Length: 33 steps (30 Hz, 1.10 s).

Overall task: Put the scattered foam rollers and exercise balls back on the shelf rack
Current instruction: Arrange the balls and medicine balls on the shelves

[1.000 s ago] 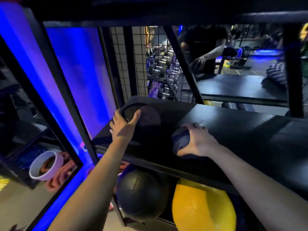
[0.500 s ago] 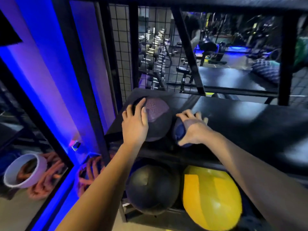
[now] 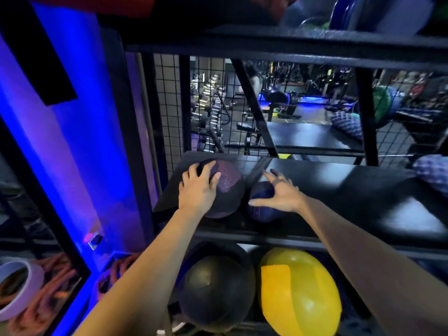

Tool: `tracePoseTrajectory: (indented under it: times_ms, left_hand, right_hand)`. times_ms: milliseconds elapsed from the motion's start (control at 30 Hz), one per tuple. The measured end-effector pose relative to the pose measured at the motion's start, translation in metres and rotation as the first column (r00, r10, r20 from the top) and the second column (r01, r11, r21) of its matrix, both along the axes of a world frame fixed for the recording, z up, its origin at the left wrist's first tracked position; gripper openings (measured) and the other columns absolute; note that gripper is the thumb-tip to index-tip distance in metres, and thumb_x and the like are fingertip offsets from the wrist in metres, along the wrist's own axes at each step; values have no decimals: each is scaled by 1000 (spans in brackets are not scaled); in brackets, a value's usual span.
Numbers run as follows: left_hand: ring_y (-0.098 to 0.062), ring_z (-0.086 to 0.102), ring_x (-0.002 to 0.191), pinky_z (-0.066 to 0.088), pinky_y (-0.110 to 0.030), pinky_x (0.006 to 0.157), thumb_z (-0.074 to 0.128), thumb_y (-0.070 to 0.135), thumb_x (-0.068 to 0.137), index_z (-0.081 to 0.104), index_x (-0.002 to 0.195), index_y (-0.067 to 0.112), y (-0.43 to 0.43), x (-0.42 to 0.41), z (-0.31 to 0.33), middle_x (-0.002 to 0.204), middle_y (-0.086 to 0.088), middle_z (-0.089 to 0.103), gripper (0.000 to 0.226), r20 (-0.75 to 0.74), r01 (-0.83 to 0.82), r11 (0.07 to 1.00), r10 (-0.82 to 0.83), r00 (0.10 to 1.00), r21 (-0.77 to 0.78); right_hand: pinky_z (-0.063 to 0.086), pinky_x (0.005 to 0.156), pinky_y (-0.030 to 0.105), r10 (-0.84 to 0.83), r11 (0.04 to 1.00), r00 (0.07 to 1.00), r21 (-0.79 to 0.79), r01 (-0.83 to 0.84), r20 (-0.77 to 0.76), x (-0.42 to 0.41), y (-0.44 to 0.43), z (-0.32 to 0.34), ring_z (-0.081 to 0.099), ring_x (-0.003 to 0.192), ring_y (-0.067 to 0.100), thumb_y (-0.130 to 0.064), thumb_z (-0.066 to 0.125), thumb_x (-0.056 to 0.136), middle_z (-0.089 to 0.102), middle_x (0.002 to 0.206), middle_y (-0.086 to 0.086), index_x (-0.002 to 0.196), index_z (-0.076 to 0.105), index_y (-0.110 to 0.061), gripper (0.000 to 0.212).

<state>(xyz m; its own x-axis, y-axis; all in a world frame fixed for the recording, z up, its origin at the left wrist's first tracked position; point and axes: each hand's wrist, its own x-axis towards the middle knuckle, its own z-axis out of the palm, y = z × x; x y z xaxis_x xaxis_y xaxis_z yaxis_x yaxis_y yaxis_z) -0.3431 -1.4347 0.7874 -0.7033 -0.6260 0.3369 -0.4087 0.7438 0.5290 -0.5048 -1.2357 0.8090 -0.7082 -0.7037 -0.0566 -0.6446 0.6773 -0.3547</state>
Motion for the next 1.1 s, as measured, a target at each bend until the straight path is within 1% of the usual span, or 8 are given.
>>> tracePoseTrajectory:
  times_ms: [167,233,333,400,567,767,900,1100]
  left_hand:
    - [-32,27,151,36,-54,117,41,44,108,37,157,34,15,15,4,164,-9,31,50,-328,32,983,-90,940,-178]
    - [-27,27,152,33,-50,119,49,43,106,44,154,32,20,16,0,164,-5,34,50,-273,46,966,-118,955,-256]
    - [-30,33,150,37,-56,117,58,40,100,55,146,26,21,14,-13,161,-5,40,48,-120,92,946,-135,984,-310]
    - [-32,30,152,37,-57,116,63,37,98,53,148,22,22,14,-23,165,-7,35,53,-40,124,938,-145,989,-325]
    - [-33,17,157,29,-54,123,77,38,88,34,159,24,26,14,-35,171,-7,18,85,81,134,906,-110,991,-403]
    - [-27,1,159,22,-62,122,81,38,83,24,162,31,34,17,-34,173,0,5,98,172,135,903,-69,983,-407]
    - [-24,-14,158,19,-69,121,77,27,89,15,163,32,41,15,-28,172,5,-9,97,222,161,931,-91,971,-327]
    - [-24,-11,159,20,-67,121,77,27,89,12,163,33,38,15,-30,172,5,-9,99,209,139,940,-75,975,-313]
  right_hand:
    - [26,121,53,-141,967,990,-213,143,27,-7,18,-11,29,150,28,-100,31,65,31,163,3,151,43,-29,113]
    - [30,119,49,-184,945,982,-265,190,49,-12,21,-16,41,143,29,-85,28,83,45,154,6,142,55,-21,91]
    - [26,122,45,-148,981,988,-129,143,-31,-18,27,-21,36,146,32,-66,36,97,42,157,11,144,54,-18,69]
    - [23,124,43,-109,994,989,-1,110,-99,-19,33,-25,25,150,35,-61,55,94,27,164,12,155,38,-19,76]
    - [39,111,55,-126,971,963,171,169,-237,-17,41,-26,24,137,42,-61,85,64,9,157,10,161,2,-35,130]
    - [37,108,61,-222,960,968,149,238,-116,-21,18,-25,20,142,47,-49,97,50,-1,160,14,156,13,-34,137]
    - [48,100,57,-206,972,967,79,220,-152,-15,17,-32,35,131,43,-41,94,53,25,149,12,153,19,-31,126]
    - [49,97,54,-201,979,976,-58,196,-83,15,-5,-36,38,129,42,-49,94,47,33,140,11,144,28,-32,118]
